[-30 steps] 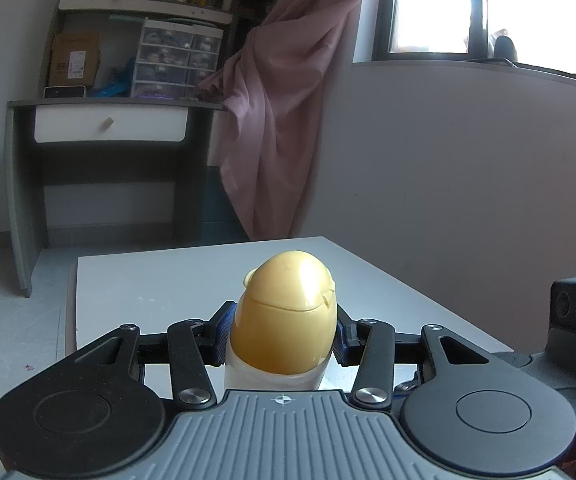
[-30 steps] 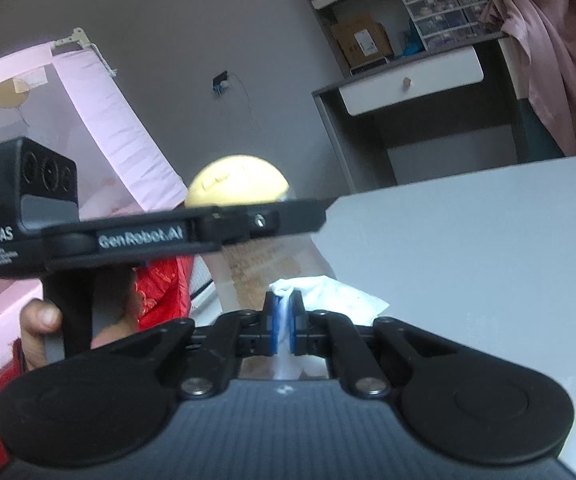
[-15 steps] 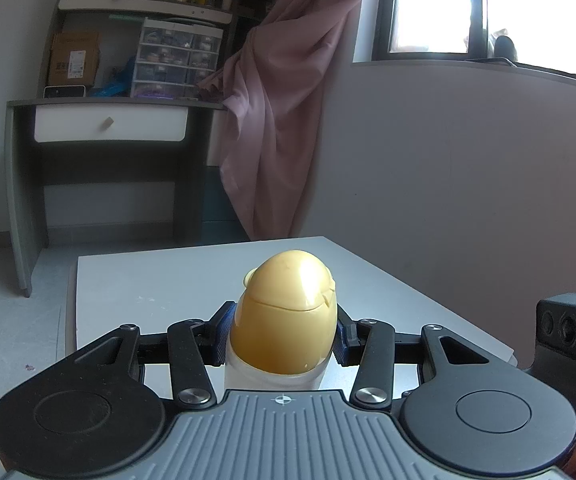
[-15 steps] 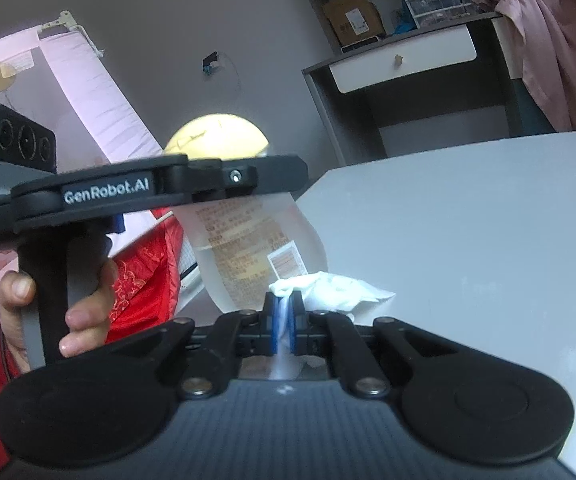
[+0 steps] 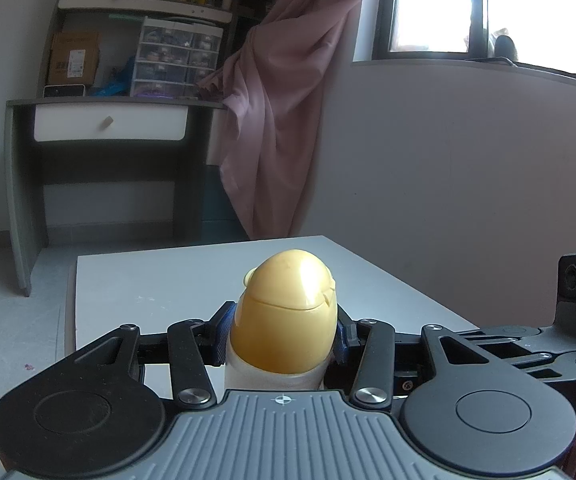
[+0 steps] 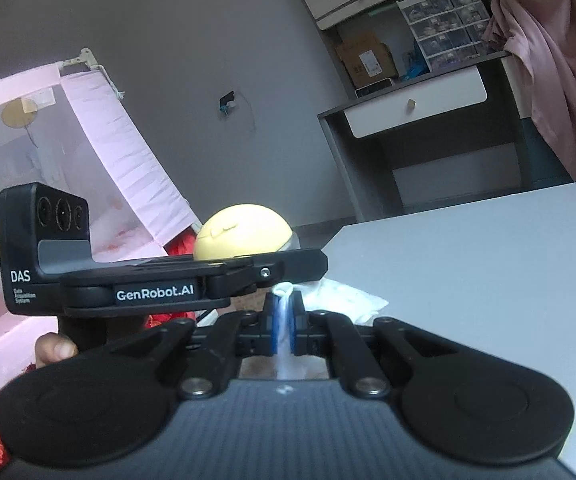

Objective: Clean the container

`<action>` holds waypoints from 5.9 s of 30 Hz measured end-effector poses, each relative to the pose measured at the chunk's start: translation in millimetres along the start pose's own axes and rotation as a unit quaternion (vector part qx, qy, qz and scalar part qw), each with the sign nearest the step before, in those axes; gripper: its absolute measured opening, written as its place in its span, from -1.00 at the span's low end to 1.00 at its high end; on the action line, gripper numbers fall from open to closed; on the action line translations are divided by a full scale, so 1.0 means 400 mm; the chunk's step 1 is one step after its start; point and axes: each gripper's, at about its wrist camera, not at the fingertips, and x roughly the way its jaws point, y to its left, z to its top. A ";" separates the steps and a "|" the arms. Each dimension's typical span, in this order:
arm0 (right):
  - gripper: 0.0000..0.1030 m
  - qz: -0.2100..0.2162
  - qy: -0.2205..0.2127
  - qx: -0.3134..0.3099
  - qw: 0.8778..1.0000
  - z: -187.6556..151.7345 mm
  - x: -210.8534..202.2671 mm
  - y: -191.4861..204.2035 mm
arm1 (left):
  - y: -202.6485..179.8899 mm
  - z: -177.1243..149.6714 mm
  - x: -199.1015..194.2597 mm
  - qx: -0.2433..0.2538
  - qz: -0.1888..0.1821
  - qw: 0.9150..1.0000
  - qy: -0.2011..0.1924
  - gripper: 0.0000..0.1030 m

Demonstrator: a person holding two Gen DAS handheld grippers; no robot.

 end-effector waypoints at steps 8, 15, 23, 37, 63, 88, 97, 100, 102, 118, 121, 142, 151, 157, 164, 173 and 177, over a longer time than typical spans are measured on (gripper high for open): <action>-0.90 -0.005 0.016 0.018 1.000 -0.024 0.020 -0.029 | 0.005 -0.001 0.008 0.002 0.002 1.000 0.005 -0.08; -0.90 -0.019 0.038 0.022 0.999 -0.047 0.036 -0.041 | 0.007 -0.002 0.005 0.002 0.001 1.000 0.005 -0.08; -0.90 -0.029 0.056 0.022 0.998 -0.064 0.048 -0.045 | 0.013 -0.005 0.011 0.002 0.001 1.000 0.005 -0.08; -0.90 -0.028 0.042 0.006 0.999 -0.036 0.038 -0.024 | 0.012 0.000 0.018 0.002 0.000 1.000 0.005 -0.08; -0.90 -0.026 0.035 0.017 0.999 -0.033 0.046 -0.052 | 0.012 0.003 0.020 0.003 -0.001 1.000 0.007 -0.08; -0.89 -0.036 0.053 0.018 0.998 -0.059 0.053 -0.055 | 0.008 0.005 0.011 -0.003 -0.001 1.000 -0.006 -0.08; -0.89 -0.009 0.016 0.005 1.000 -0.011 0.023 -0.027 | 0.009 0.006 0.013 -0.004 0.000 1.000 -0.006 -0.09; -0.89 0.003 0.005 0.004 1.000 0.007 0.012 -0.021 | 0.008 0.007 0.013 -0.004 0.000 1.000 -0.006 -0.10; -0.89 0.005 0.003 0.006 1.000 0.006 0.013 -0.026 | 0.006 0.007 0.013 -0.003 0.000 1.000 -0.005 -0.10; -0.89 -0.006 0.055 0.033 0.998 -0.049 0.053 -0.071 | 0.007 0.009 0.011 0.000 0.000 1.000 -0.004 -0.10; -0.90 -0.011 0.063 0.030 0.997 -0.056 0.058 -0.071 | 0.004 0.011 0.011 0.001 0.000 1.000 -0.004 -0.10; -0.89 0.036 -0.009 0.001 0.999 -0.005 -0.001 -0.031 | 0.011 0.004 0.013 -0.002 -0.001 1.000 -0.004 -0.10; -0.90 0.034 0.013 0.014 0.999 -0.024 0.024 -0.051 | 0.013 0.005 0.009 -0.002 -0.001 1.000 -0.003 -0.10; -0.89 0.023 0.031 0.017 0.999 -0.041 0.037 -0.057 | 0.016 0.005 0.009 0.000 -0.001 1.000 -0.003 -0.10; -0.89 0.003 0.053 0.008 0.999 -0.061 0.049 -0.057 | 0.019 0.005 0.009 0.002 -0.001 1.000 -0.002 -0.10; -0.89 0.002 0.050 0.000 0.999 -0.058 0.046 -0.045 | 0.023 0.004 0.007 0.001 -0.001 1.000 -0.002 -0.10; -0.89 0.022 0.025 -0.008 0.999 -0.036 0.026 -0.024 | 0.018 0.006 0.009 0.001 -0.001 1.000 -0.002 -0.10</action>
